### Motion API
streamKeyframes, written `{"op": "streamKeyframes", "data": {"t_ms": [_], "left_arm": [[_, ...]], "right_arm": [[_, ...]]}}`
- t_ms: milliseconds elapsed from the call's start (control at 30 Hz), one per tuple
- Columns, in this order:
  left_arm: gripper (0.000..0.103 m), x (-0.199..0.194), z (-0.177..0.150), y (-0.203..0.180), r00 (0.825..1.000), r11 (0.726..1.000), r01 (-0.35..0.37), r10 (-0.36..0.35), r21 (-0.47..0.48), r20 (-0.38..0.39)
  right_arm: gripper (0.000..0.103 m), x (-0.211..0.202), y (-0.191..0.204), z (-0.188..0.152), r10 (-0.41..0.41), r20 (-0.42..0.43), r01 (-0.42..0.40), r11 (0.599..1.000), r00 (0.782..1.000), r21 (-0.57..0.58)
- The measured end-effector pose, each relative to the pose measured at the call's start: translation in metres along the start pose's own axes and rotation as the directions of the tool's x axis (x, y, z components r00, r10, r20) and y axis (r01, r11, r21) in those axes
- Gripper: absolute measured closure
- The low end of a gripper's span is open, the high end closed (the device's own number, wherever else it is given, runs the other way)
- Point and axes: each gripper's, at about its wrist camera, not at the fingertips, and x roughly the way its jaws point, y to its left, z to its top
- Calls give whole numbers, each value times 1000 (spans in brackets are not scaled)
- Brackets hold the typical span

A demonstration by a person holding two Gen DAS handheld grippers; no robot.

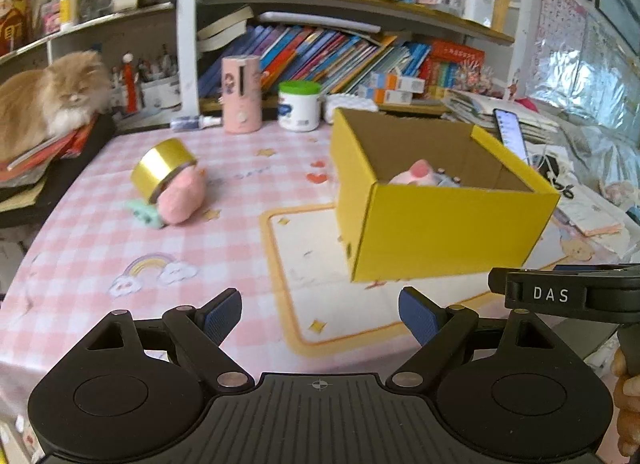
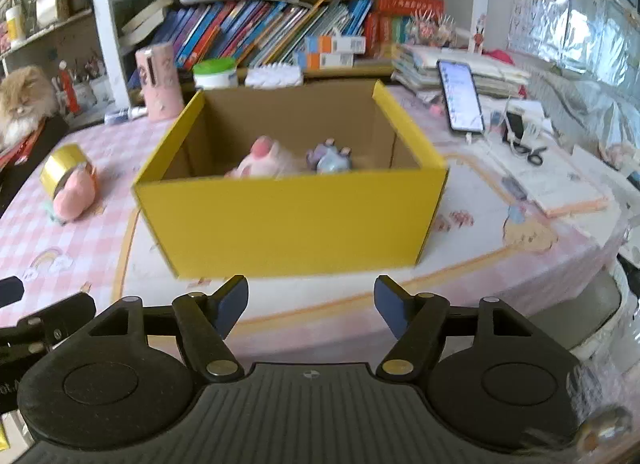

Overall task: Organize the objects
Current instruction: 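Withdraw both open tools from the yellow box toward the tape roll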

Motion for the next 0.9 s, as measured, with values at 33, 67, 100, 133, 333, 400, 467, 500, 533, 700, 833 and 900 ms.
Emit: {"op": "streamKeyframes", "data": {"t_ms": [33, 67, 100, 133, 333, 400, 467, 500, 533, 700, 833, 900], "left_arm": [[15, -2, -3, 3, 1000, 1000, -4, 4, -3, -6], [15, -4, -5, 6, 1000, 1000, -8, 8, -5, -11], [15, -6, -8, 10, 1000, 1000, -12, 12, -7, -16], [15, -8, -10, 13, 1000, 1000, -17, 16, -9, -20], [15, -20, -20, 32, 998, 998, -47, 46, -29, -32], [15, -23, -24, 38, 998, 998, -56, 55, -34, -37], [15, -27, -27, 45, 997, 997, -68, 66, -40, -39], [15, -30, -29, 48, 997, 996, -75, 73, -44, -40], [15, -31, -31, 51, 996, 996, -81, 79, -47, -41], [15, -40, -37, 67, 993, 992, -112, 109, -65, -46], [15, -46, -42, 82, 990, 987, -136, 132, -84, -46], [15, -49, -44, 88, 989, 985, -145, 141, -93, -46]], "right_arm": [[34, -1, 4, -3, 4, -11, -4, 1000, 1000, 1], [32, -1, 7, -6, 8, -19, -8, 1000, 1000, 1], [31, -2, 10, -9, 12, -24, -12, 1000, 1000, 1], [30, -3, 14, -11, 16, -30, -16, 1000, 999, 0], [27, -9, 41, -25, 66, -71, -69, 997, 995, -32], [25, -11, 50, -28, 81, -76, -85, 995, 994, -45], [23, -13, 59, -31, 95, -81, -100, 993, 992, -56], [23, -13, 62, -32, 101, -84, -107, 992, 991, -61], [23, -14, 66, -33, 109, -88, -114, 991, 990, -65], [22, -15, 87, -39, 140, -107, -150, 984, 984, -91], [21, -17, 104, -42, 167, -117, -180, 977, 979, -115], [21, -18, 112, -44, 178, -120, -193, 973, 977, -127]]}}
